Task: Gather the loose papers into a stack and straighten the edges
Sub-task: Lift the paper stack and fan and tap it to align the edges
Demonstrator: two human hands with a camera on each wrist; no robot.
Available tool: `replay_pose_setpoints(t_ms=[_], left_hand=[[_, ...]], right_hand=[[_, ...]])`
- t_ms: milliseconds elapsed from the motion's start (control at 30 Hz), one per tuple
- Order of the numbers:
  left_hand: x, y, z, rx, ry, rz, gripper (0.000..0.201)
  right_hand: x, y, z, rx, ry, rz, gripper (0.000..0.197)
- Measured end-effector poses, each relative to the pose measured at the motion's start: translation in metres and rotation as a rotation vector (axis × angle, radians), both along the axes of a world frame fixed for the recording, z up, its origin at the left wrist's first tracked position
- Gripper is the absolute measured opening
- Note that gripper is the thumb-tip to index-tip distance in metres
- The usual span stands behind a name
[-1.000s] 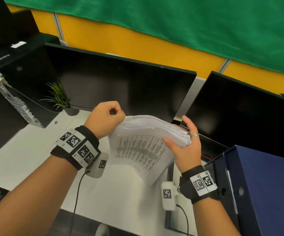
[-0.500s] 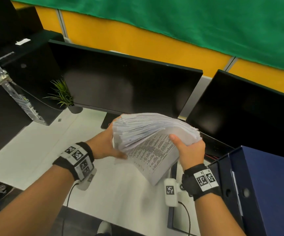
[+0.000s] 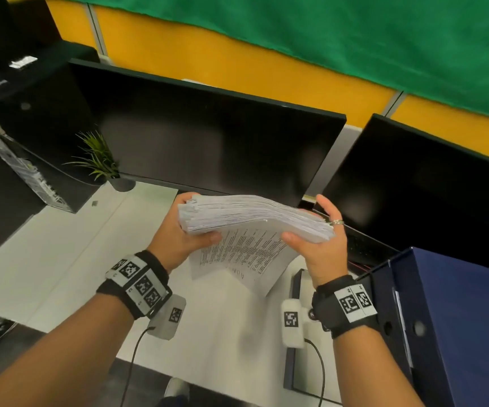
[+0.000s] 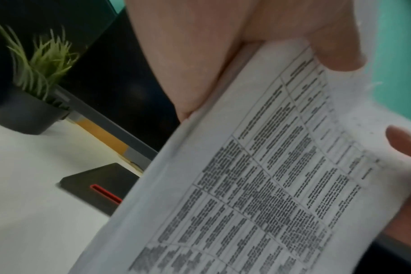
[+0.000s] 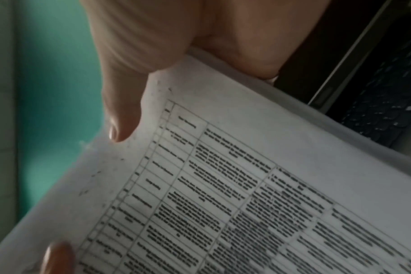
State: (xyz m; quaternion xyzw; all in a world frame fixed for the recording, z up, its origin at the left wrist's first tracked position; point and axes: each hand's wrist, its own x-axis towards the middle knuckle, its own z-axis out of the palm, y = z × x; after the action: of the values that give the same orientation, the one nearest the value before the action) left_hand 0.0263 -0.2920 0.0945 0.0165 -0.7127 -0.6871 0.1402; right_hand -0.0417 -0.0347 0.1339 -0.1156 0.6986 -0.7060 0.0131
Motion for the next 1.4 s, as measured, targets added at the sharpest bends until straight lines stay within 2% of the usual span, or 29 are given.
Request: replay_pose_setpoints(t_ms=[100,167,267,333,400,500,633,733,800,867,900,1000,1067,1100,1167,1267,1333,1400], left_hand=[[-0.002,-0.002,0.008,0.057,-0.008,-0.003,0.088],[-0.003,-0.001,0.011,0.014,-0.015,-0.001,0.084],[-0.004,0.001,0.012,-0.044,-0.024,0.022,0.054],[-0.004,0.001,0.011,-0.056,-0.010,0.038,0.050],[-0.003,0.002,0.011,-0.035,-0.002,0.065,0.054],[-0.002,0.005,0.013,-0.012,-0.008,0.103,0.054],[-0.005,0.006,0.014,-0.027,-0.033,0.117,0.049],[-0.007,0.004,0.015,-0.006,-0.038,0.126,0.056],[-0.008,0.004,0.014,0.019,-0.062,0.134,0.051],[-0.009,0.002,0.012,0.015,-0.118,0.145,0.037],[-0.010,0.001,0.012,-0.004,-0.141,0.143,0.033],[-0.011,-0.002,0.015,-0.067,-0.153,0.142,0.026],[-0.008,-0.004,0.021,-0.049,-0.131,0.152,0.024],[-0.005,-0.005,0.021,-0.025,-0.125,0.144,0.024],[0.002,-0.006,0.018,-0.013,-0.132,0.061,0.031],[0.006,-0.008,0.010,0.017,-0.144,-0.038,0.068],[0.004,-0.008,0.009,0.027,-0.136,-0.057,0.076],[0.001,-0.009,0.009,0.013,-0.146,-0.039,0.070]], right_hand=[[-0.004,-0.002,0.003,0.003,0.016,0.015,0.074],[-0.007,-0.005,0.003,-0.027,0.004,-0.006,0.066],[-0.005,-0.012,0.007,-0.044,0.049,-0.102,0.039],[-0.004,-0.017,0.011,-0.021,0.067,-0.162,0.015],[-0.006,-0.020,0.011,-0.019,0.058,-0.239,0.007],[-0.008,-0.021,0.014,-0.074,0.033,-0.295,0.013],[-0.007,-0.026,0.014,0.037,0.091,-0.322,0.015],[-0.005,-0.026,0.016,-0.057,0.097,-0.288,0.026],[-0.005,-0.020,0.010,-0.111,0.096,-0.193,0.051],[-0.005,-0.012,0.000,-0.119,0.040,-0.110,0.076],[-0.006,-0.011,-0.003,-0.073,0.005,-0.087,0.076],[-0.009,-0.011,-0.003,0.042,-0.035,-0.071,0.040],[-0.011,-0.006,0.001,0.032,0.006,-0.079,0.031],[-0.012,-0.003,0.001,0.039,0.033,-0.078,0.033],[-0.009,0.000,-0.004,0.029,0.017,-0.021,0.051],[-0.005,-0.005,-0.013,0.029,-0.047,0.041,0.074],[-0.004,-0.011,-0.012,0.034,-0.023,0.038,0.073],[-0.005,-0.014,-0.013,0.015,-0.021,0.010,0.067]])
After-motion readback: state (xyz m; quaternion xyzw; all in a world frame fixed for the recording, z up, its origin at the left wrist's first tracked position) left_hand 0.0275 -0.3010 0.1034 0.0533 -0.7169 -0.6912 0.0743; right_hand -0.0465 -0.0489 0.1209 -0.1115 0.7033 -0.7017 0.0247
